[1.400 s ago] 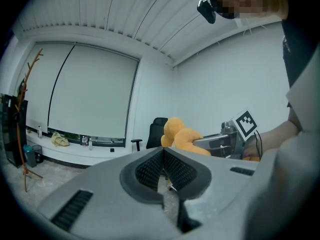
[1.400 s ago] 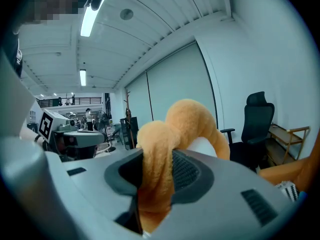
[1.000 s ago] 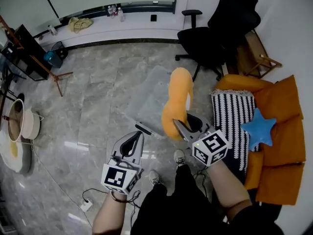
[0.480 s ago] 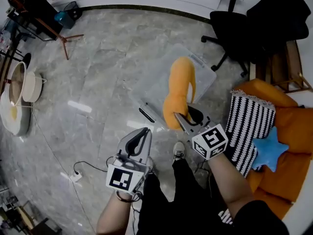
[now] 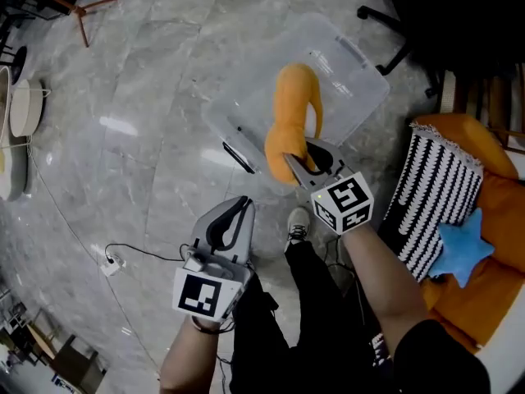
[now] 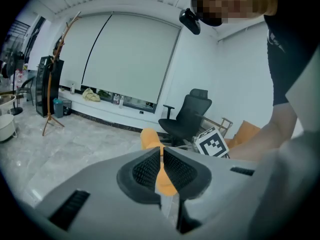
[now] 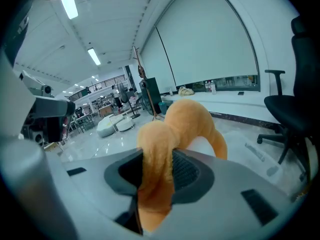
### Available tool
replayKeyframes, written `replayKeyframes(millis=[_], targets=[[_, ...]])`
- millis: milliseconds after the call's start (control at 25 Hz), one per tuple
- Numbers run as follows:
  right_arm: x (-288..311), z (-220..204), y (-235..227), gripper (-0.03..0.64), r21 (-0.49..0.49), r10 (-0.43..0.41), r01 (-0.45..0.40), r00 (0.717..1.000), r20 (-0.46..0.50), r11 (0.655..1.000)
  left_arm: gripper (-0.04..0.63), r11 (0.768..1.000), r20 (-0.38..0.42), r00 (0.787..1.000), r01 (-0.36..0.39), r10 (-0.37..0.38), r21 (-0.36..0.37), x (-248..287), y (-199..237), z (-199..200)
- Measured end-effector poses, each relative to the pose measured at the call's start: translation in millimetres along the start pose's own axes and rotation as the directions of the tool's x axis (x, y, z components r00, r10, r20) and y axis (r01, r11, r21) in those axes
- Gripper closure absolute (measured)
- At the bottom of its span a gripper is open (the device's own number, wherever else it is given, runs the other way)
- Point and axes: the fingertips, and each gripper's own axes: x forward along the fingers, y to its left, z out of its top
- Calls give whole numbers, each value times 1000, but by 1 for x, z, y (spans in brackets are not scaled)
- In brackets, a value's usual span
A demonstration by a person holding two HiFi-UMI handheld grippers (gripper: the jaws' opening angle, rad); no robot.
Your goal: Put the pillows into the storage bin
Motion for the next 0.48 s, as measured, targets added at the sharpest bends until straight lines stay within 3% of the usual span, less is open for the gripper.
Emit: replayKeyframes(millis=[320,480], targets=[[68,-84,-16,471,-5,4,-4,995,-95,1000,588,998,-34,999,30,-32,-50,35,27,-66],[87,-119,-22,389,6,-10,11,990,-142,1000,588,997,-54,998,37,-41,-65,37,36,-88]])
